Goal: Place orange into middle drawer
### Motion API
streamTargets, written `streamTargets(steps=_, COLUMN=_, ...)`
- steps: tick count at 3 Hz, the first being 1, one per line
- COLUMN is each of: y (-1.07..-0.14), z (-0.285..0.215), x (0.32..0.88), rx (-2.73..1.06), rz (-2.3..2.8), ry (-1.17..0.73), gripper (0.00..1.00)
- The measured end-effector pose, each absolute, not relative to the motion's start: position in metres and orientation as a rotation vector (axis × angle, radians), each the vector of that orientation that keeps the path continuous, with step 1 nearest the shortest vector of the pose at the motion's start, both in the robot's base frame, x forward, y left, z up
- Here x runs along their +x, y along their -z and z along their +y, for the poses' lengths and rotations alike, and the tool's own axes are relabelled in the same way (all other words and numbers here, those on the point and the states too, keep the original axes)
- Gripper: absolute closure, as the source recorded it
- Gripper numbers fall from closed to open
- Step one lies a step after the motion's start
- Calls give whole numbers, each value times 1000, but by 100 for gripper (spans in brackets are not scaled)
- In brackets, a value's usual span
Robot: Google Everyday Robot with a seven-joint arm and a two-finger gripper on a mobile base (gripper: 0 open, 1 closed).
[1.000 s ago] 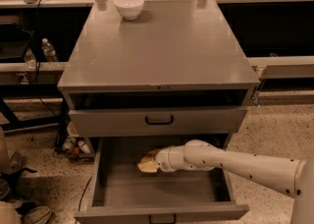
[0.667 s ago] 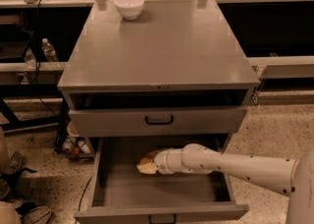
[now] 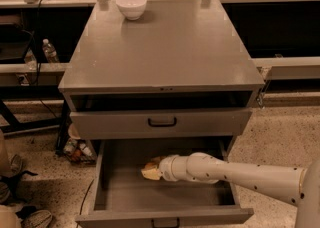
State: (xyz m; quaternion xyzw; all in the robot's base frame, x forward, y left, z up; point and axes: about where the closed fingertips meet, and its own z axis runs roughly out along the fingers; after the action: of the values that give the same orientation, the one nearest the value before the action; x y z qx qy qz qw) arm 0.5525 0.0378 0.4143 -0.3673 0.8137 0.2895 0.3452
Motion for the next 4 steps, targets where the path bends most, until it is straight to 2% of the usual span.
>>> streamTargets(steps=2, y=-424, z=25, x=538, rx=-946, rz=2115, ry=-762, gripper=1)
streamTargets(steps=4, y=-432, z=1, x=542, rx=-889, rz=2119, ry=-751, gripper=0)
